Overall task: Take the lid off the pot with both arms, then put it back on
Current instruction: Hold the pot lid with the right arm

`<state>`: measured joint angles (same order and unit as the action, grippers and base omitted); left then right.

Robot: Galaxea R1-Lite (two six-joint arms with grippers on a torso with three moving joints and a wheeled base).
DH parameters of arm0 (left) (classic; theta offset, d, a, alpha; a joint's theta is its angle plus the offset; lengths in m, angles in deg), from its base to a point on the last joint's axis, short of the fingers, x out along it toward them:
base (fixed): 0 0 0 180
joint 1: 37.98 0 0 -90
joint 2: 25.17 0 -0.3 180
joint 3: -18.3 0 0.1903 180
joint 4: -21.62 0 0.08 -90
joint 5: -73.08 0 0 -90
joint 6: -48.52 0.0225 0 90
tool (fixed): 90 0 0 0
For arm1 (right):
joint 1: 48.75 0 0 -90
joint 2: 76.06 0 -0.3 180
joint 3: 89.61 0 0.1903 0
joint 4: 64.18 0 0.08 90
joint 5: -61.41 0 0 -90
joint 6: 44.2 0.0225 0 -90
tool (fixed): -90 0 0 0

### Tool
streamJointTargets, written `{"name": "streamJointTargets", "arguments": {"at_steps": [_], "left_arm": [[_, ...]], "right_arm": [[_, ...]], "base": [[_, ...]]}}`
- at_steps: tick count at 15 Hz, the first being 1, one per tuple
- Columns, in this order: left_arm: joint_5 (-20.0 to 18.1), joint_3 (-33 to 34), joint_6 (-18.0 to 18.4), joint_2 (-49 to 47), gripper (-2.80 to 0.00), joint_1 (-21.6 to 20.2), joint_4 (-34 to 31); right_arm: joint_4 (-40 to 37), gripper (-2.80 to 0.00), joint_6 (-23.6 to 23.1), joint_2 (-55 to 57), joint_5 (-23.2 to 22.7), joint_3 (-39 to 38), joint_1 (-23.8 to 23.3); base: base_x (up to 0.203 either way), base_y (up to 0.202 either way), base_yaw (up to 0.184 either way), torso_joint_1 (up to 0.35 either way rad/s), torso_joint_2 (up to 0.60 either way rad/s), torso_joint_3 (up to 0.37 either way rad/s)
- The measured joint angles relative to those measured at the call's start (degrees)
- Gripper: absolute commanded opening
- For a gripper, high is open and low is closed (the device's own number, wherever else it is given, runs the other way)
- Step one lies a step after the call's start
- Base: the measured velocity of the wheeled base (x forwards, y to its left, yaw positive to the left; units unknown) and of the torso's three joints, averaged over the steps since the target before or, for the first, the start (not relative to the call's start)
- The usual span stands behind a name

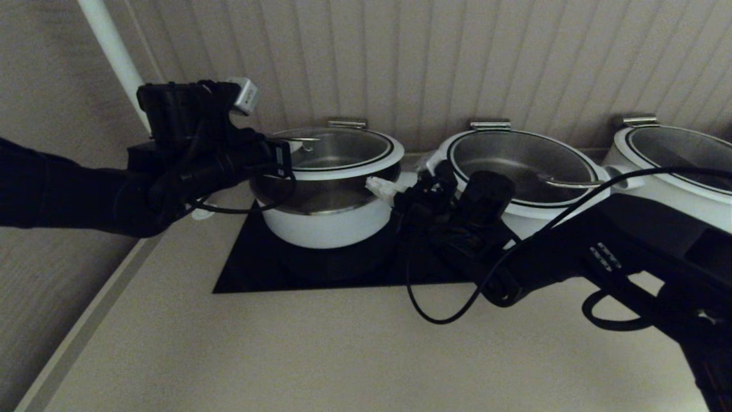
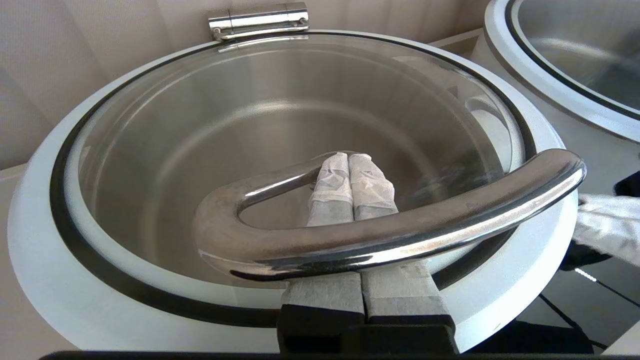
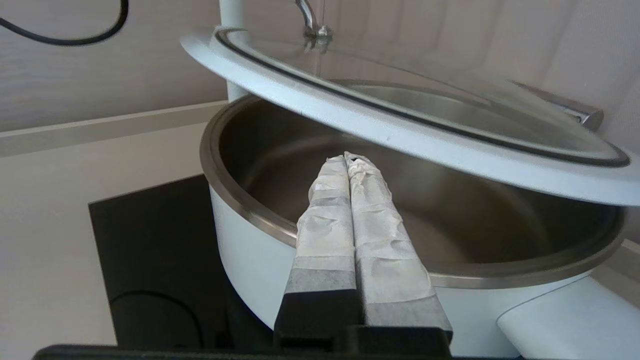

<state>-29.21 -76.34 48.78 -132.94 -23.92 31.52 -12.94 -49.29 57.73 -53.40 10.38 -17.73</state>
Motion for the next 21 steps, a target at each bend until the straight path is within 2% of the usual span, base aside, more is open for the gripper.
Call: {"name": "streamJointTargets", "arguments": {"at_steps": [6, 12, 21], "left_arm": [[0.0, 0.5, -0.1, 1.0, -2.8, 0.0, 0.0], [-0.2, 3.9, 0.0, 2.9, -2.8, 0.1, 0.2], [-0.1, 5.5, 0.0, 4.1, -2.8, 0.1, 0.0]], "right_arm": [[-0.2, -2.8, -0.1, 1.8, 0.1, 2.5, 0.0], [-0.5, -2.8, -0.1, 2.3, 0.1, 4.9, -0.1], [-0.4, -2.8, 0.0, 2.4, 0.1, 5.3, -0.2]], "base": [[0.0, 0.0, 0.0, 0.0, 0.0, 0.0], [0.0, 0.0, 0.0, 0.0, 0.0, 0.0], [0.0, 0.0, 0.0, 0.0, 0.0, 0.0]]}}
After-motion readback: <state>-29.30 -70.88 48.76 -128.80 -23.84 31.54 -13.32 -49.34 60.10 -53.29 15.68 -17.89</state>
